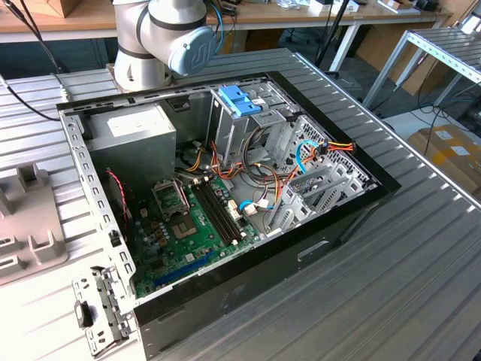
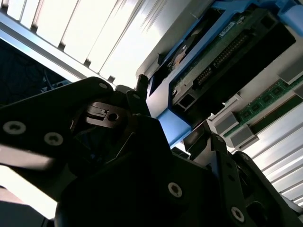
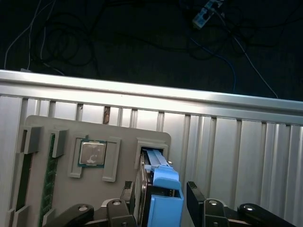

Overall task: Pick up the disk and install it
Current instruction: 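Pick up the disk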

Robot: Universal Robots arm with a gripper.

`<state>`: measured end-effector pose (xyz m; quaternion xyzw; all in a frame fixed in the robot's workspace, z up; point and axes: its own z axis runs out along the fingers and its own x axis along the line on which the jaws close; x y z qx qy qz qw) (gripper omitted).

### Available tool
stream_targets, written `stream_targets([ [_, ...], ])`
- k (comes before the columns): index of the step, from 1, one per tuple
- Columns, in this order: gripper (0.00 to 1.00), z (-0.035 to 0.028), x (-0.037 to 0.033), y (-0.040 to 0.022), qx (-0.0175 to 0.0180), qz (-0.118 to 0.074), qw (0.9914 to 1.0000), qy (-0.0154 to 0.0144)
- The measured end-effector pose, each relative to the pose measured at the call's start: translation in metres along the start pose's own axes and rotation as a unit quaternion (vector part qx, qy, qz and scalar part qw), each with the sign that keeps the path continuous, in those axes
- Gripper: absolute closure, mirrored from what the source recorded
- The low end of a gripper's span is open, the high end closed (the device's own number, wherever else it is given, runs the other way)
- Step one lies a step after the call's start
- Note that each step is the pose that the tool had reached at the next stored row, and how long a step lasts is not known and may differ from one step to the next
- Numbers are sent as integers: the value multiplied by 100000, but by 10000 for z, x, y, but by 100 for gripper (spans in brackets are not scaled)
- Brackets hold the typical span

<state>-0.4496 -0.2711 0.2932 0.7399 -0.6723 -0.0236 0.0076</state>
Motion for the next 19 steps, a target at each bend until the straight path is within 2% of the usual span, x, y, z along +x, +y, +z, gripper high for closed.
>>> stream_targets([
  [7, 44, 12, 3, -29, -3, -7, 100000, 44],
  [15, 44, 14, 4, -33, -5, -6, 100000, 51],
  [16, 46, 14, 4, -33, -7, -3, 100000, 51],
  [18, 59, 14, 4, -34, -10, -5, 100000, 53],
  [19, 59, 14, 4, -34, -8, -8, 100000, 49],
])
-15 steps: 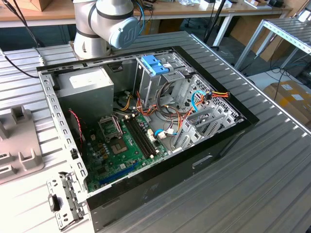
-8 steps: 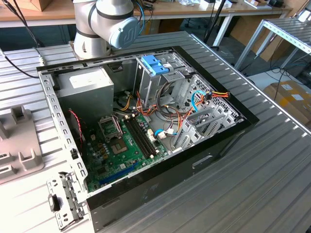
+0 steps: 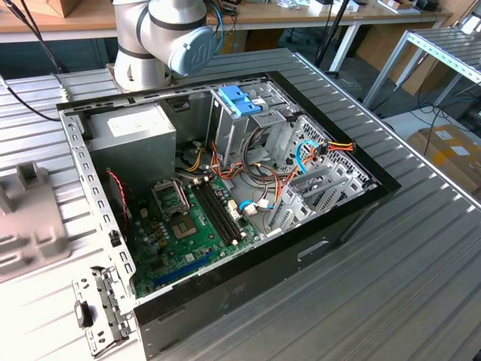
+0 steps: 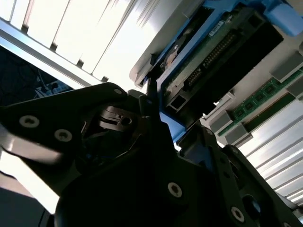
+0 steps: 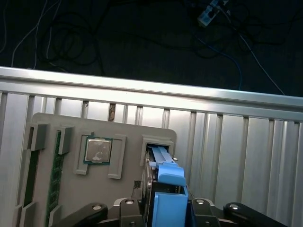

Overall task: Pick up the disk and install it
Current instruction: 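Pick up the disk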

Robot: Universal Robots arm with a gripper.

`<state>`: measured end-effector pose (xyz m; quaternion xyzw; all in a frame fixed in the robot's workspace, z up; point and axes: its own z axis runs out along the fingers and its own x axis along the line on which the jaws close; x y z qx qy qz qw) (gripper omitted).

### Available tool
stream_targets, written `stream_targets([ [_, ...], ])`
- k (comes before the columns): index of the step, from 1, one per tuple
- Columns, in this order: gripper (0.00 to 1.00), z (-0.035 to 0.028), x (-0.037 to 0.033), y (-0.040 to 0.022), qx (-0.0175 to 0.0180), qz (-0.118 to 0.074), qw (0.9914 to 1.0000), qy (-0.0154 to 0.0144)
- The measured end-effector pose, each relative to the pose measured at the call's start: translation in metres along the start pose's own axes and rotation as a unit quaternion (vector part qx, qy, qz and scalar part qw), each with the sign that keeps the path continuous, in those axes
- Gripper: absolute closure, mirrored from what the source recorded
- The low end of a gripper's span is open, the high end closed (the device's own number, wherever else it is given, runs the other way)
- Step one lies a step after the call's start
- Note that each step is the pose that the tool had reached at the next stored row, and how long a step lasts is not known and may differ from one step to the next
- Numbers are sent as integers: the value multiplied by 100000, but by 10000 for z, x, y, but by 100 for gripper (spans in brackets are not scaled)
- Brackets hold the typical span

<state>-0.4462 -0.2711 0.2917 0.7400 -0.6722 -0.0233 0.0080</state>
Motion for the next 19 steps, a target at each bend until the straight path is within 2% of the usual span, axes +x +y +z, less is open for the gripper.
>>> stream_targets([
  [1, 61, 0, 0, 0, 0, -1, 100000, -1],
  [15, 61, 1, 0, -4, 1, 1, 100000, 2],
  [19, 61, -29, 0, -3, 6, -1, 100000, -45],
])
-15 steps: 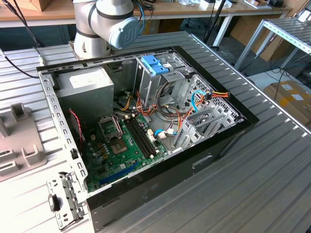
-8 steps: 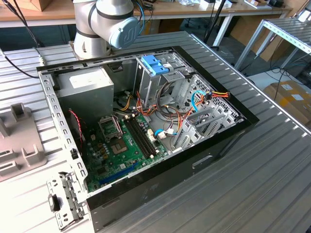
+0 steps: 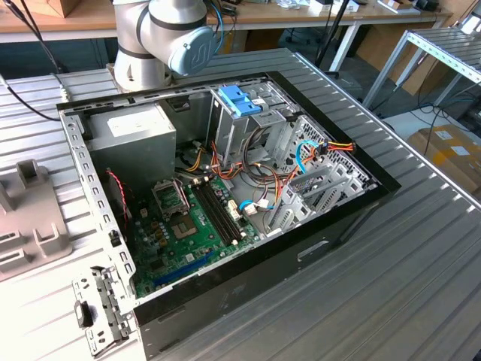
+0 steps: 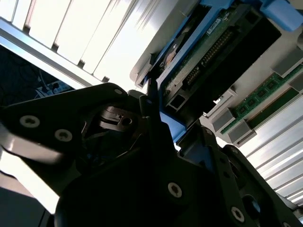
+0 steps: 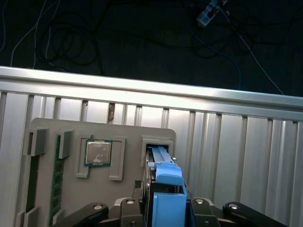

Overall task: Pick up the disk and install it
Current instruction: 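Pick up the disk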

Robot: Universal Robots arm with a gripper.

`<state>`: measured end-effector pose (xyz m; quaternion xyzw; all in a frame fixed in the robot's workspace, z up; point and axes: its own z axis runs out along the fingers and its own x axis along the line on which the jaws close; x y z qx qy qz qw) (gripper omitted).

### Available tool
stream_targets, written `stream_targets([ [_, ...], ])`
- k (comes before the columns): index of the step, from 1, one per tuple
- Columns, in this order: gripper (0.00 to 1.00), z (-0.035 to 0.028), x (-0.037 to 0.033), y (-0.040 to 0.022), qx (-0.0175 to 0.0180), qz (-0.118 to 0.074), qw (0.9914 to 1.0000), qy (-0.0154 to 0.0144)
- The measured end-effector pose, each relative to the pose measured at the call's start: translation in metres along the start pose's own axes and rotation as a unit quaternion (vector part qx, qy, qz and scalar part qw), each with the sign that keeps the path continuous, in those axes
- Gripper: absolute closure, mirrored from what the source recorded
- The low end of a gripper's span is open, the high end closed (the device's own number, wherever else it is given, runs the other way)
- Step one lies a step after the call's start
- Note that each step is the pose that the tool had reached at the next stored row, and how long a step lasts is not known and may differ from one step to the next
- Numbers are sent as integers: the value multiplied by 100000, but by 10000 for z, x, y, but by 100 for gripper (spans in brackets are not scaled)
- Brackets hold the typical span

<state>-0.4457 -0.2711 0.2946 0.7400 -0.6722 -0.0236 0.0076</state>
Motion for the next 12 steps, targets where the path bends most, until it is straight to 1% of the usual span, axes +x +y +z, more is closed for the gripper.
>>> stream_targets([
  [9, 61, -69, -2, 3, 11, -7, 100000, -131],
  [12, 61, -103, -5, 4, 18, -14, 100000, -162],
])
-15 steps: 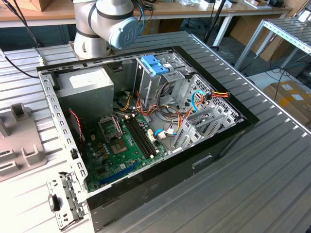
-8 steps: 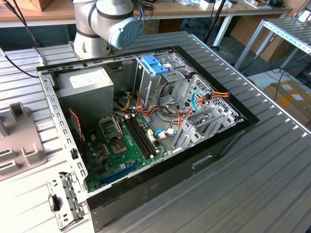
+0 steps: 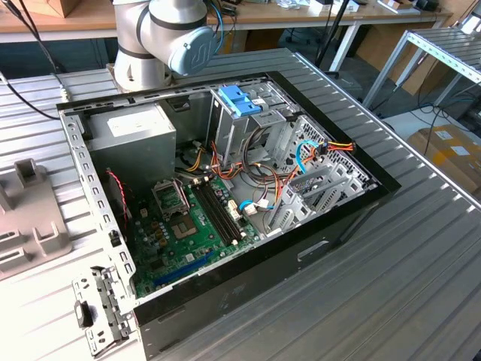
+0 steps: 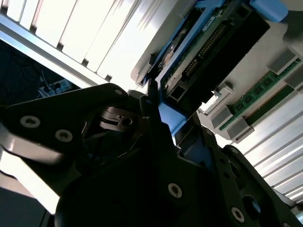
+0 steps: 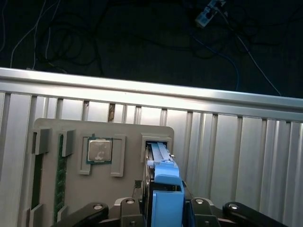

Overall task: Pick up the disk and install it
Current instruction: 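Pick up the disk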

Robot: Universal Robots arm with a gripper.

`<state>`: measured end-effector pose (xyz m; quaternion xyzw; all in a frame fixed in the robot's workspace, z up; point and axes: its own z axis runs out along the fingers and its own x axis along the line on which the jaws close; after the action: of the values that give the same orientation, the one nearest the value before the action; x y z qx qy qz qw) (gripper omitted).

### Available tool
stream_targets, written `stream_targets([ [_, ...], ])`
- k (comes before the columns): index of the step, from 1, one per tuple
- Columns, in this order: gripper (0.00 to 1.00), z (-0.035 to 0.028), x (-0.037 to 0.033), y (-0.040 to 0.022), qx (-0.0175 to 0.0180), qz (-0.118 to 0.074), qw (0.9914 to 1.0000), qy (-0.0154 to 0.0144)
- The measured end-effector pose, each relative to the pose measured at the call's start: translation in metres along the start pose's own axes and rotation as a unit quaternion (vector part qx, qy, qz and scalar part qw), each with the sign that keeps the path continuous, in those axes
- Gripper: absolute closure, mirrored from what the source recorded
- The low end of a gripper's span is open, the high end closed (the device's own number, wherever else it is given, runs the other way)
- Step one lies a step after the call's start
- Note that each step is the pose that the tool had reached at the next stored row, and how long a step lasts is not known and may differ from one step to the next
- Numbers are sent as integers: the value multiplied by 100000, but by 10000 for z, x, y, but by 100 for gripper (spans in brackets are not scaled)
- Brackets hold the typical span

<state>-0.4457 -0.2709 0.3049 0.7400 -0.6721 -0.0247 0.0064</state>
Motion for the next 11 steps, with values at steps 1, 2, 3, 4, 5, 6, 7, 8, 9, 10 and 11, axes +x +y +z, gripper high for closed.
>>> stream_targets([
  [1, 62, -18, -3, 1, 19, 3, 100000, -92],
  [2, 63, -36, -3, 2, 28, -6, 99999, -324],
  [3, 63, -67, -4, 3, 47, -18, 99999, -522],
  [4, 63, -80, -4, 4, 58, -23, 99998, -627],
  [5, 63, -86, -4, 4, 68, -26, 99998, -672],
  [6, 63, -94, -4, 5, 71, -27, 99997, -716],
  [7, 63, -102, -5, 5, 69, -28, 99997, -752],
  [8, 63, -111, -5, 5, 75, -32, 99997, -805],
  [9, 63, -129, -5, 6, 85, -34, 99996, -909],
  [10, 63, -142, -6, 7, 92, -39, 99995, -985],
  [11, 63, -155, -6, 7, 101, -44, 99994, -1080],
])
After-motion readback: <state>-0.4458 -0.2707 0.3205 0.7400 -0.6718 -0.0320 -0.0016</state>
